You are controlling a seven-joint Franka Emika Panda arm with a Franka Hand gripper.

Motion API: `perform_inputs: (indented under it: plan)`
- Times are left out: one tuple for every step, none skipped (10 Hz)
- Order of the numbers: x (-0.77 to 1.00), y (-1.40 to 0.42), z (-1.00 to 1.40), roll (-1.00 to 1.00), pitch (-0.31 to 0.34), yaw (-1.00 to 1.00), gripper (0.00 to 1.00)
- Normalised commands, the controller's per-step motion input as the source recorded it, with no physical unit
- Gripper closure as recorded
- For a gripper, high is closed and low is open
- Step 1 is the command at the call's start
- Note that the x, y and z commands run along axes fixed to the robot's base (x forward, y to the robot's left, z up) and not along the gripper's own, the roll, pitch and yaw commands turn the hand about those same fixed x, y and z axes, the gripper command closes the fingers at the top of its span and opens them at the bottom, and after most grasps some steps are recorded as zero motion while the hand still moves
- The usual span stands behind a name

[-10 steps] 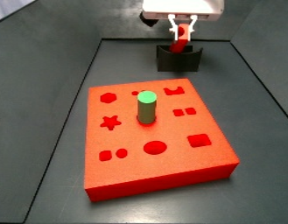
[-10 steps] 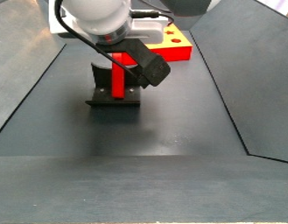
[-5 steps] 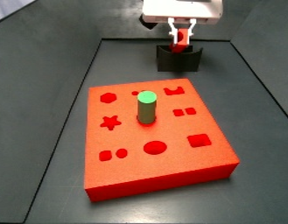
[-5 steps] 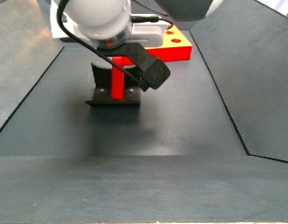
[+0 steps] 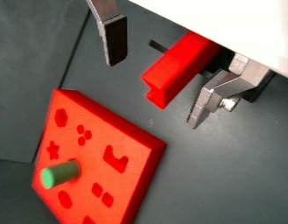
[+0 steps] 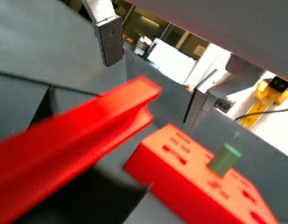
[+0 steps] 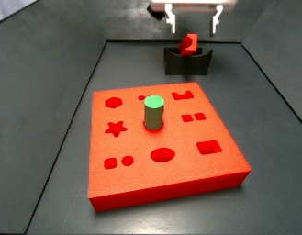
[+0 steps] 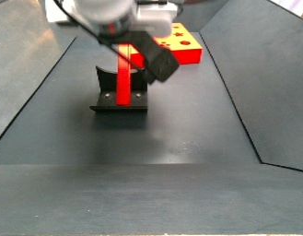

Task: Pick up the arch object. Move up. Place the arch object on the fixture. Regrasp the arch object. Move to above the board. Insert the arch object.
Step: Regrasp the arch object.

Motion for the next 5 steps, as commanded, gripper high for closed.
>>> perform_inputs:
  plan:
    - [-0.03,0.00,1.00,0.04,0.004,0.02,0.00]
    - [-0.03,0.01,0.89,0.04,0.021,0.02,0.00]
    - [-0.03,0.01,0.65,0.04,0.048,0.02,0.00]
    - [-0.03,0.01,0.52,0.04,0.058,0.02,0.00]
    - [-0.02,0.01,0.27,0.03,0.070,0.00,0.00]
